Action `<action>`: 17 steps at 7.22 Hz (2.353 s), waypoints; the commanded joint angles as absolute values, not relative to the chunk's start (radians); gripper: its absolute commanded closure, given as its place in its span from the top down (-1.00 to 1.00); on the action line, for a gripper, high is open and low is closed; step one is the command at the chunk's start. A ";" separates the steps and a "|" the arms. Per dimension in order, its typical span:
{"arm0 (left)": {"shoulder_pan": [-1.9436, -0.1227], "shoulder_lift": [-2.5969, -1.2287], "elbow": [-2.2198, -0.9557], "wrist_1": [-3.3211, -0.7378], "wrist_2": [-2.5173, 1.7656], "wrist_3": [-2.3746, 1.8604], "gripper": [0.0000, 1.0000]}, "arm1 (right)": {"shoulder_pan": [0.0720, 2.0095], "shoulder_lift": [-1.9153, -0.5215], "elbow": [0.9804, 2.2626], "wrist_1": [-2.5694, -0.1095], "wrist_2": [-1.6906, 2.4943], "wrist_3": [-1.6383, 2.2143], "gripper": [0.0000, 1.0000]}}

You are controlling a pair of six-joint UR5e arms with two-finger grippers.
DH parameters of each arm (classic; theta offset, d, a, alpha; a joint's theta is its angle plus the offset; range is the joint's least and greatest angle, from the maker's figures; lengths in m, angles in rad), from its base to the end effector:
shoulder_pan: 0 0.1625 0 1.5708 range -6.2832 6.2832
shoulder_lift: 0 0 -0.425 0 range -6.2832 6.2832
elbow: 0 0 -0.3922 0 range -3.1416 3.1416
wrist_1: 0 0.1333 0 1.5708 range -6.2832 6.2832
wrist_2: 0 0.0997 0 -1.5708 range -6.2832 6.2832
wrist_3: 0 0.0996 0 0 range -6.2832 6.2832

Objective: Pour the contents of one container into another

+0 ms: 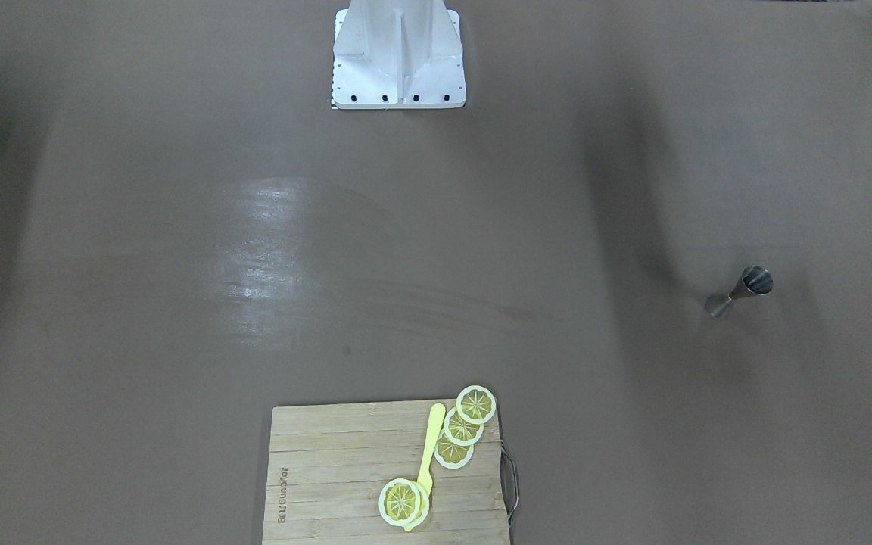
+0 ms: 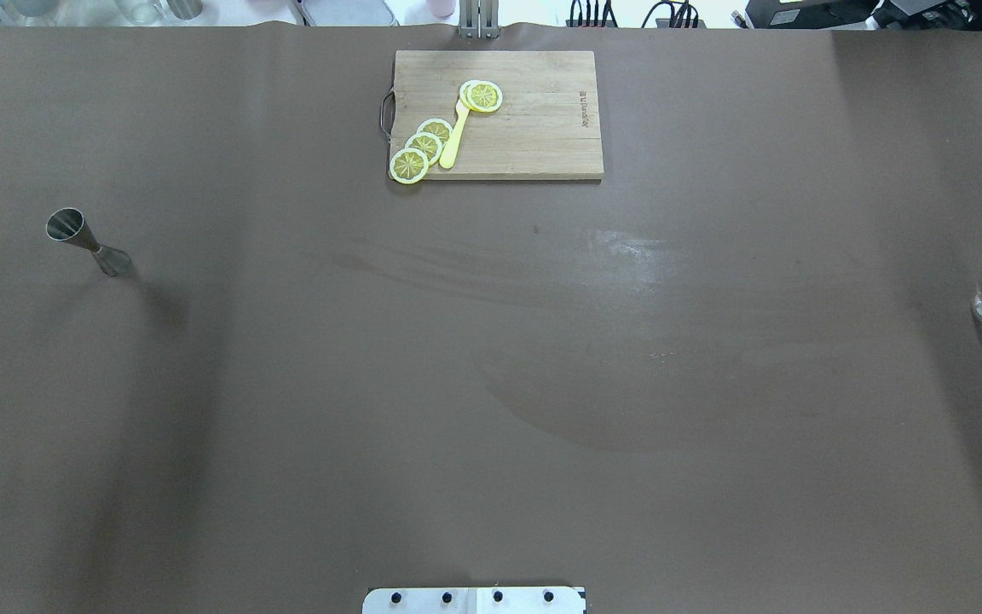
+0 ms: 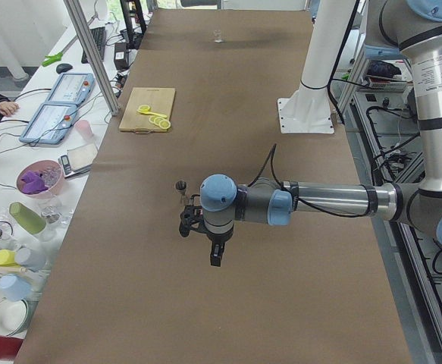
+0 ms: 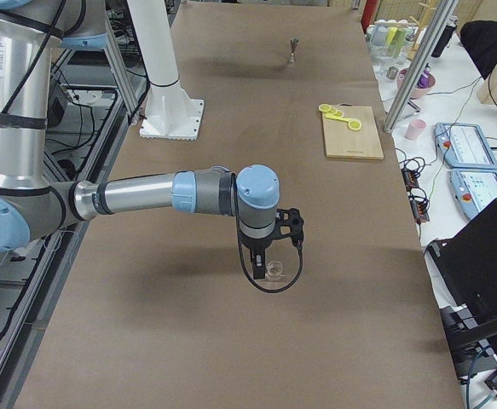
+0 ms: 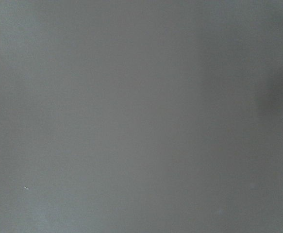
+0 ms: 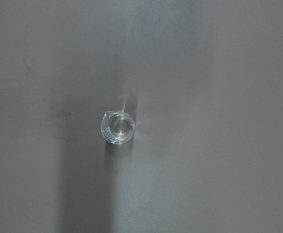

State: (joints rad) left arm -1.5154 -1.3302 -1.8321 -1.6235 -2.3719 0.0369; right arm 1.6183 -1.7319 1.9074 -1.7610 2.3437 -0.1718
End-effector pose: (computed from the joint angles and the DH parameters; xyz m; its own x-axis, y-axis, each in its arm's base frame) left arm -0.0398 -0.3982 0.6290 0.6894 0.1278 -0.7130 -0.0807 0.9917 0.0997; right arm 0.0835 -0.4131 0.5863 0.7122 -0.1271 0.6904 0.0754 0.9916 0.1049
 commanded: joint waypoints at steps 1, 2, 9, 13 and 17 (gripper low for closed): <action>-1.514 -1.339 -1.835 -1.626 -2.375 0.037 0.96 | 1.618 -1.732 1.907 -1.761 2.342 -0.172 1.00; -1.514 -1.341 -1.832 -1.626 -2.375 0.037 0.96 | 1.618 -1.732 1.905 -1.761 2.342 -0.172 1.00; -1.516 -1.359 -1.842 -1.629 -2.376 -0.001 0.96 | 1.618 -1.749 1.867 -1.758 2.332 -0.170 1.00; -1.516 -1.431 -1.842 -1.660 -2.378 -0.104 0.95 | 1.618 -1.746 1.809 -1.735 2.329 -0.178 1.00; -1.514 -1.525 -1.844 -1.690 -2.375 -0.205 0.91 | 1.606 -1.758 1.652 -1.513 2.350 -0.327 1.00</action>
